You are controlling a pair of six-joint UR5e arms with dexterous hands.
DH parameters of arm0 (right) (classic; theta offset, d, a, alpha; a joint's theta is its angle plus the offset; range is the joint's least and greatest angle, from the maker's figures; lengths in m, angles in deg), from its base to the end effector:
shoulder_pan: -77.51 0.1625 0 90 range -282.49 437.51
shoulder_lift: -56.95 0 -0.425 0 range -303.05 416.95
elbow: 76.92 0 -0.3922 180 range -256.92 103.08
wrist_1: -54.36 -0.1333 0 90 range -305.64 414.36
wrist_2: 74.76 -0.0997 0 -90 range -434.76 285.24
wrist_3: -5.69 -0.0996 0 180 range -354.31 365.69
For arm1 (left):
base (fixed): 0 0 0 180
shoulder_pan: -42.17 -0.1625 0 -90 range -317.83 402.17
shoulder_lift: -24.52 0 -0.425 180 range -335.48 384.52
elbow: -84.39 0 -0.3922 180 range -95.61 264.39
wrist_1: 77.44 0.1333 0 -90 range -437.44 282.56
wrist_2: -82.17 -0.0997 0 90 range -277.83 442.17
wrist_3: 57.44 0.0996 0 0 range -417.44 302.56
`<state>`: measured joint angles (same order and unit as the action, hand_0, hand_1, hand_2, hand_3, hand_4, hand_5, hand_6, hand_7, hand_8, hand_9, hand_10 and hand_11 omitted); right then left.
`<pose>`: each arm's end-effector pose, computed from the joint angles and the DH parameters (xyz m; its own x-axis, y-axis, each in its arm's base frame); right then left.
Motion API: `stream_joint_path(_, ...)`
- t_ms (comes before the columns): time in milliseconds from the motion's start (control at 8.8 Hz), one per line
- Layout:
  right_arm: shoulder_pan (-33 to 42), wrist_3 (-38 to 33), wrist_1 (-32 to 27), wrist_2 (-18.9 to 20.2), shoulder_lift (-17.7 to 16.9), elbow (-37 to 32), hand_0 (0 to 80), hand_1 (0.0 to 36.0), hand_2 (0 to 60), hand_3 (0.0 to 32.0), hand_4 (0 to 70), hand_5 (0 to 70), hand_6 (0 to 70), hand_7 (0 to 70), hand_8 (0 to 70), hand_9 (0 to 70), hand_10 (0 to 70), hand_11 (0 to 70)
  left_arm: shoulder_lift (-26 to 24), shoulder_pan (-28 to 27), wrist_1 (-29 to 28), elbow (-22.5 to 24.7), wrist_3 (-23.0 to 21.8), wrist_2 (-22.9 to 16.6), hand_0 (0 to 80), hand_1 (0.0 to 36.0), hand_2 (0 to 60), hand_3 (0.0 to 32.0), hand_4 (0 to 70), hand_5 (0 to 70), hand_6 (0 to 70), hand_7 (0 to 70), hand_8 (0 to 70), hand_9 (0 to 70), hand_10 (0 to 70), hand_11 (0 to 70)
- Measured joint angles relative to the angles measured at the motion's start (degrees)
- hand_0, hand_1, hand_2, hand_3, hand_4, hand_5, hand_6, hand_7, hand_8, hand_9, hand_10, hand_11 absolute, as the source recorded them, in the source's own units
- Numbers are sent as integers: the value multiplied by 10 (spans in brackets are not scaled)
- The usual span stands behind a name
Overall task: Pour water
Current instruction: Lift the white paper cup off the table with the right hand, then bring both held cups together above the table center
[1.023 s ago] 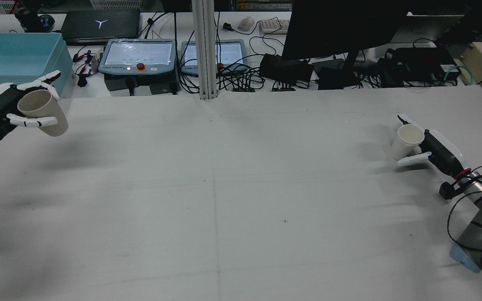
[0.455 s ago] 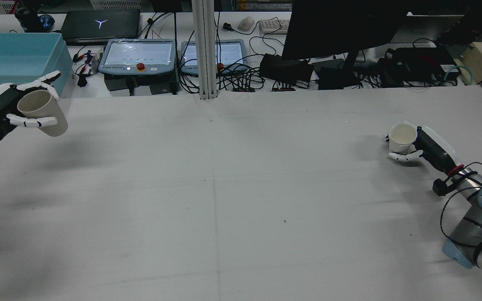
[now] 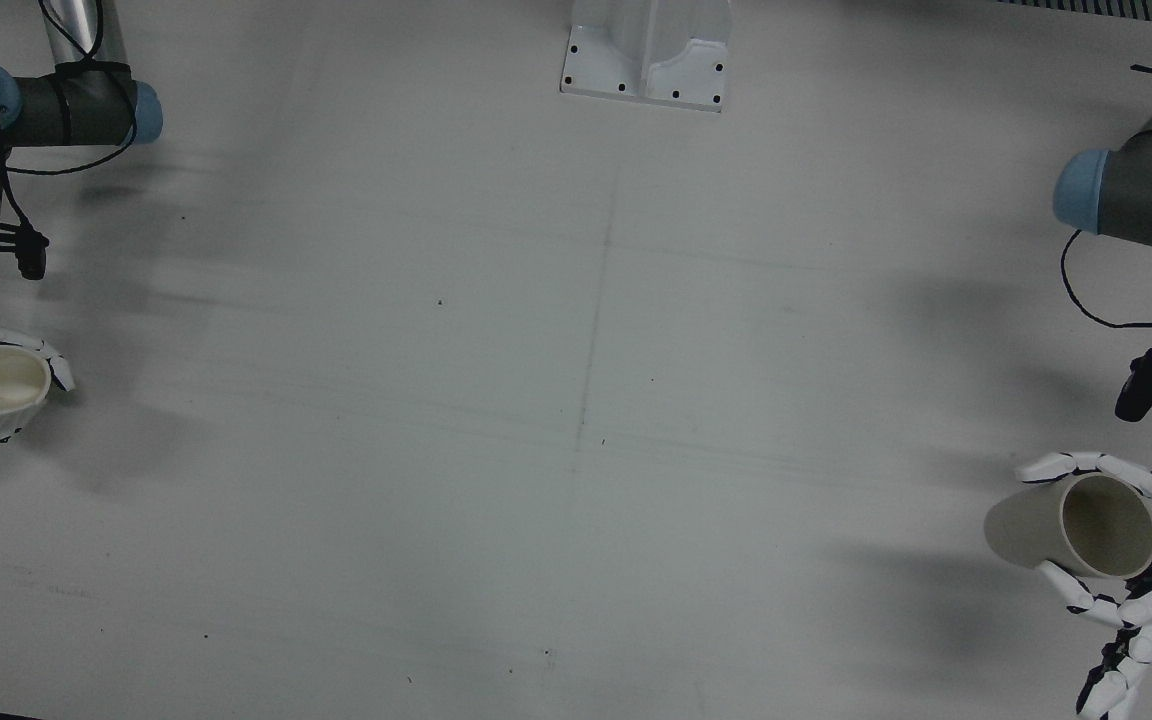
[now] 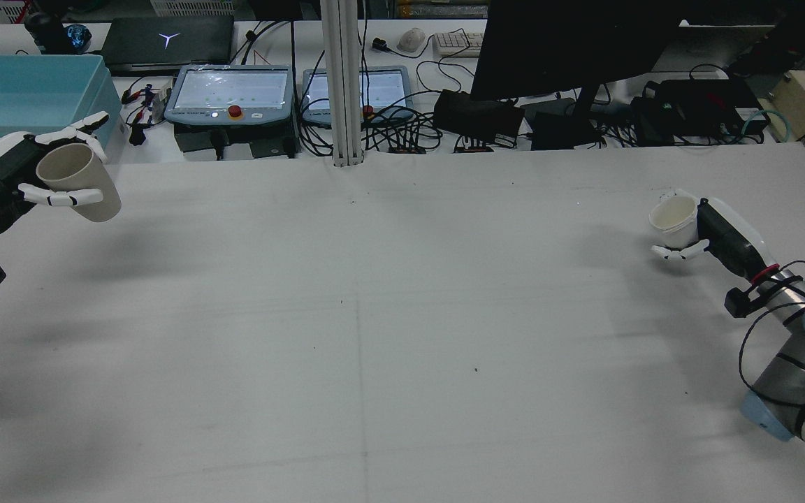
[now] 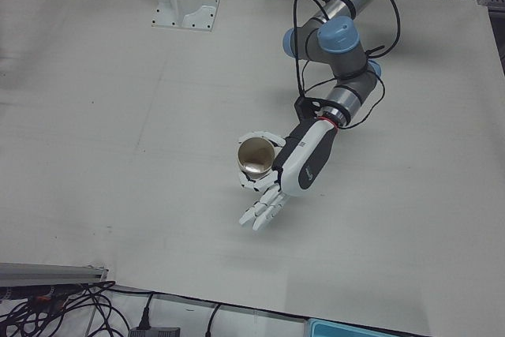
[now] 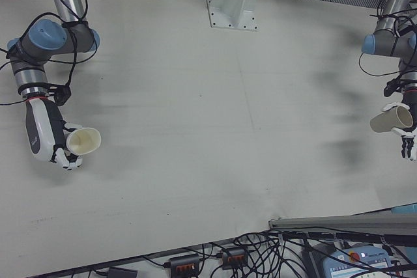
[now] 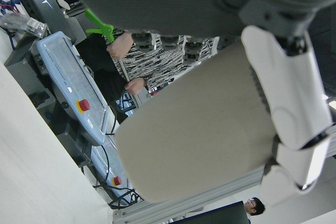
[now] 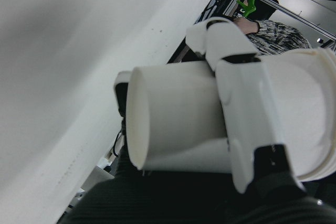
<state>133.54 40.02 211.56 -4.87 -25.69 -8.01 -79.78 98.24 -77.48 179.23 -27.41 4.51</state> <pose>-0.1647 -0.5444 0.7608 -0.8495 0.1270 0.5121 -0.4734 0.2451 -0.8460 0.2067 -0.5842 0.5079 -0.8911 -0.1907 -0.4119 0.3033 0.4251 -0.8528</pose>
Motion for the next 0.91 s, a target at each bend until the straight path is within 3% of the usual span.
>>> stream_joint_path(227,31,-2,65,3,-33,112,800,360,337,0,94,700,400,621,533,700,527,700,-54,-7,39,1,5,-1,438,360,600,0,355,511,78,84,25,36,34,68)
stream_joint_path(455,63,-2,158,12,-55,241,800,360,353,0,89,700,397,609,523,700,524,700,-122,-59,83,-4,18,1,440,360,600,0,353,508,76,82,25,36,34,69)
stream_joint_path(682,103,12,232,54,-56,334,800,360,342,0,93,700,402,615,519,700,514,700,-167,-117,107,-5,42,18,442,360,600,0,355,513,77,83,25,36,33,69)
stream_joint_path(909,118,29,306,70,-49,410,800,360,349,0,94,700,408,623,512,700,509,700,-205,-173,124,-10,82,28,438,360,600,0,353,516,79,84,27,38,34,69)
